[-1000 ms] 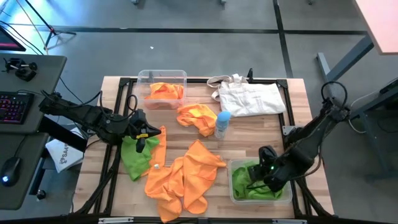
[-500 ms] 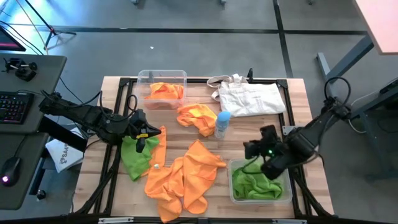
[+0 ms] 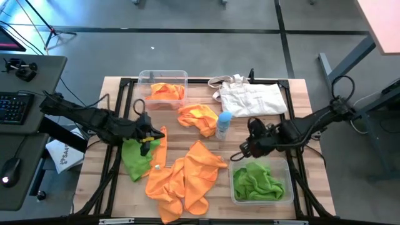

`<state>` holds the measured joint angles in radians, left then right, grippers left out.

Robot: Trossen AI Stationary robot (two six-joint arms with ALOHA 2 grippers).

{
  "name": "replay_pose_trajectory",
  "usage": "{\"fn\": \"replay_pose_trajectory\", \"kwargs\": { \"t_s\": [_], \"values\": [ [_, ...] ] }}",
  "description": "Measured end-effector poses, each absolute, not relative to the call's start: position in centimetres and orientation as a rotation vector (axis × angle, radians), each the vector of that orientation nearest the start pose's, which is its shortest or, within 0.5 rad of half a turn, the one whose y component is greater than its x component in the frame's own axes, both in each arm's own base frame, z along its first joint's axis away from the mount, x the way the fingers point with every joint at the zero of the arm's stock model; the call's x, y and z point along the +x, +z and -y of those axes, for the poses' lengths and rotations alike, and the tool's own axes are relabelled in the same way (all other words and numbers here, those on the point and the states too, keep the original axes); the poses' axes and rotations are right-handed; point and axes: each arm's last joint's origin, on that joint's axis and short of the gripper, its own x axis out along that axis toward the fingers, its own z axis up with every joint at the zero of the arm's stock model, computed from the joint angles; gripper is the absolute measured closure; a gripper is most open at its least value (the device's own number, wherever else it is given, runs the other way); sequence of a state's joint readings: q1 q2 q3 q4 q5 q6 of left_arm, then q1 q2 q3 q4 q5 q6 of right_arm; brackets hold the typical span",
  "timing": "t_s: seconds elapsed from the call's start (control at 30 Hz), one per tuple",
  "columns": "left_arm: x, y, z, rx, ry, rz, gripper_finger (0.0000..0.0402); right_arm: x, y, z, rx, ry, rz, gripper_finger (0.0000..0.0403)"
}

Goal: Sort microfiber towel by color & place in baskets
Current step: Put the yellow microfiber towel into the top transparent bin

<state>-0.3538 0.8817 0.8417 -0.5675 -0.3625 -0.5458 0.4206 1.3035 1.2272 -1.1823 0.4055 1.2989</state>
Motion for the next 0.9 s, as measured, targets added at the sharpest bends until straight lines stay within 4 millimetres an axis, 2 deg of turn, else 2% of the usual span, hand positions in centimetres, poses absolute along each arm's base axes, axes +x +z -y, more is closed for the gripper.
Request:
{"fn": "replay_pose_trajectory", "kwargs": {
  "t_s": [0.23, 0.43, 0.6, 0.67, 0.9],
  "values": [
    [21.2, 28.0, 6.7, -0.372, 0.187, -0.583, 0.0402, 17.7, 30.5, -5.2, 0.601, -0.614, -0.873, 0.0402],
    [25.1, 27.1, 6.7, -0.412, 0.274, -0.630, 0.0402, 15.0, 29.4, -3.3, 0.610, -0.475, -0.782, 0.0402],
    [28.6, 26.4, 6.3, -0.388, 0.321, -0.684, 0.0401, 13.9, 28.0, -2.6, 0.612, -0.410, -0.737, 0.0402],
    [29.8, 26.0, 6.2, -0.429, 0.327, -0.707, 0.0401, 13.7, 27.3, -2.5, 0.609, -0.396, -0.742, 0.0402],
    [32.2, 23.9, 5.0, -0.545, 0.344, -0.789, 0.0385, 13.4, 25.6, -2.6, 0.600, -0.330, -0.818, 0.0403]
  ]
}}
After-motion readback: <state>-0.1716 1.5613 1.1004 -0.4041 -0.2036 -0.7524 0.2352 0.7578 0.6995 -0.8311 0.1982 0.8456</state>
